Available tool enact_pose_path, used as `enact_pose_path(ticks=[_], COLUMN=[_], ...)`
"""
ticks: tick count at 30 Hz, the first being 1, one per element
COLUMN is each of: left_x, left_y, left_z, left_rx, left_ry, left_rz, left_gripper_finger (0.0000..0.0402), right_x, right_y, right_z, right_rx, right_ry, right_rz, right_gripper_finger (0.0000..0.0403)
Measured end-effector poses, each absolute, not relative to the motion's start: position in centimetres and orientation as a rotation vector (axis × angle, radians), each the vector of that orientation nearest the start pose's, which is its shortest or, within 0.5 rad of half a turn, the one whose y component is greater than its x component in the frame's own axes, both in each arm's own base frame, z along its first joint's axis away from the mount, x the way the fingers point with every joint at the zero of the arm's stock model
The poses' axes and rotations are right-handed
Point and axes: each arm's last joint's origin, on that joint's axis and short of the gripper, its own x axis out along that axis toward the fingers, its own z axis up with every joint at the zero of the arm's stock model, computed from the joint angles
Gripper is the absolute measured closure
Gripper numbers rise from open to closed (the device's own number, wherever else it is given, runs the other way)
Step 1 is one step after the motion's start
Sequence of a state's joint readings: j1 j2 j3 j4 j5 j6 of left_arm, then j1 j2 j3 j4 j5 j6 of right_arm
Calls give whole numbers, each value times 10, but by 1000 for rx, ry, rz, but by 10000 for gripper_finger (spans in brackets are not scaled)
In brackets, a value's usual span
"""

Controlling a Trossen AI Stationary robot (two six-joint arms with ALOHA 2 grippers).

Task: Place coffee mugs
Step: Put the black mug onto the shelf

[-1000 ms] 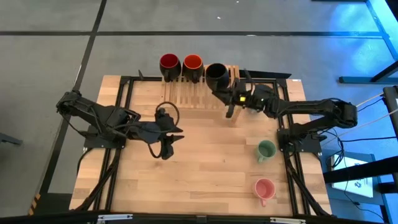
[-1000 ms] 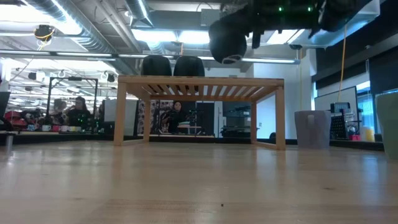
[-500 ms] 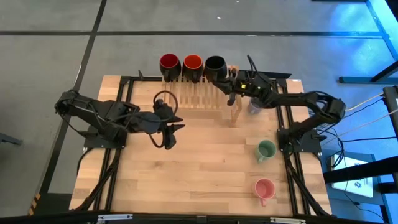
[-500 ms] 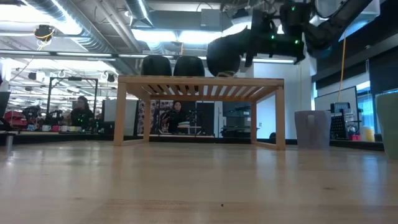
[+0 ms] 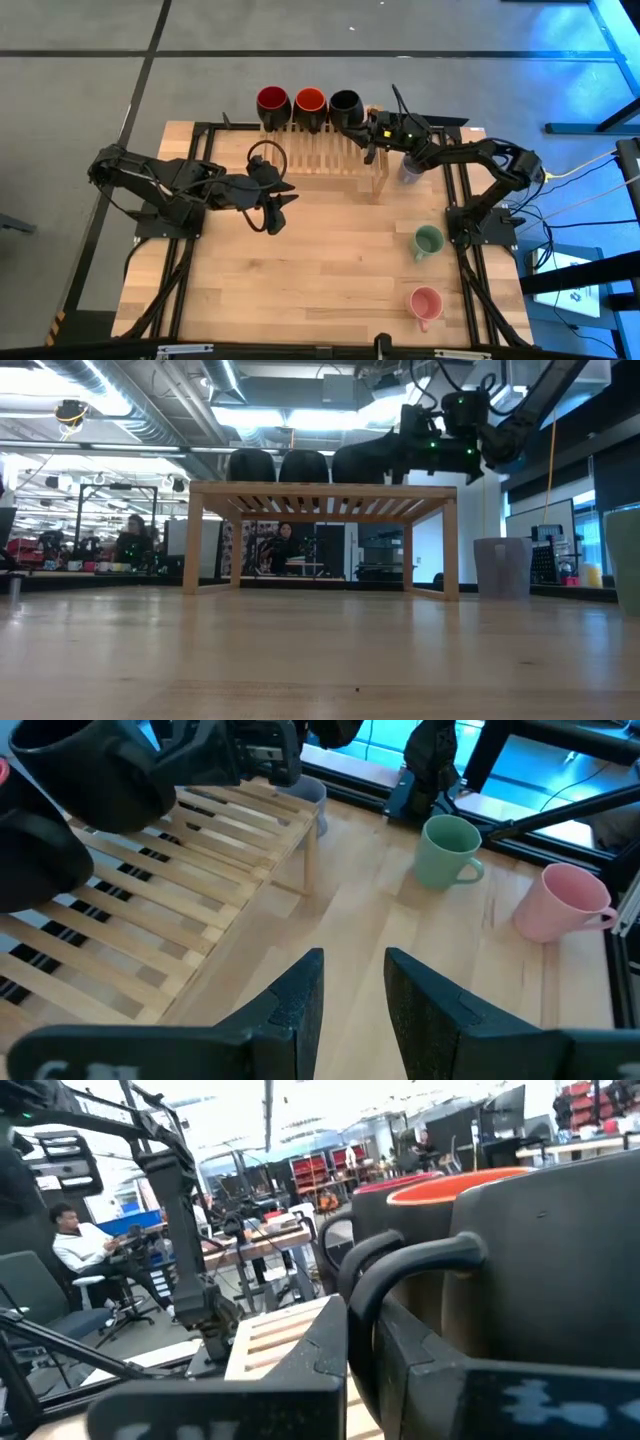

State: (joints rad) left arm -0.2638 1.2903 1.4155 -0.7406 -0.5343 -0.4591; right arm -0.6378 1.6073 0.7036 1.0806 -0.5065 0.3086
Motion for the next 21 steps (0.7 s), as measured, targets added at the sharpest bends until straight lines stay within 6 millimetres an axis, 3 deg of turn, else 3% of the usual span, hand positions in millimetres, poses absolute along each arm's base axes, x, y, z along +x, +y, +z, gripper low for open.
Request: enact_pose_path(ticks=[9,21], left_x=[254,254], left_y=[-52,-52], left_z=[394,395], left_rx=[-207,-212], left_ry=[487,476], left_rz=[391,389], left_gripper_finger=[299,299], right_x=[269,270], right_y=[-184,-184], right_z=[223,218], right_rx=[211,239], right_ry=[-164,-131], right_rz=[-114,-134], right_gripper_finger=[396,355])
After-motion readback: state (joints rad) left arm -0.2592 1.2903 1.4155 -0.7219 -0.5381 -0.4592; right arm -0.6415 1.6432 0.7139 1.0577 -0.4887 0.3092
